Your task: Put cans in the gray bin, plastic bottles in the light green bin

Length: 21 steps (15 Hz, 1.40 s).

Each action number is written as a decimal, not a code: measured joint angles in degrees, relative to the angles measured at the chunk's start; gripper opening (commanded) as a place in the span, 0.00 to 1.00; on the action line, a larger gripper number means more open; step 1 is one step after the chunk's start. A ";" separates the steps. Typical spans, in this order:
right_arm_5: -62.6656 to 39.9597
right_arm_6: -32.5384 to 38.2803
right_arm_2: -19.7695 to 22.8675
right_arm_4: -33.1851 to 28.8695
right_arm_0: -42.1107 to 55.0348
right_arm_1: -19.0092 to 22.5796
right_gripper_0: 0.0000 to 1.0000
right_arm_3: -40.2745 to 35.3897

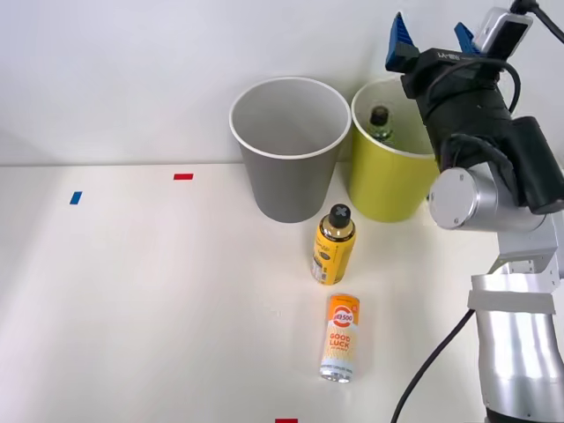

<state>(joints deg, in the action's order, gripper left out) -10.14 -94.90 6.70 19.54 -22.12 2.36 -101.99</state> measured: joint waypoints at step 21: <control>10.39 -0.63 -8.80 9.82 56.42 4.58 0.90 -27.75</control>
<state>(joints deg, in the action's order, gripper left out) 0.25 -95.54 -2.10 29.36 34.30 6.94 -129.74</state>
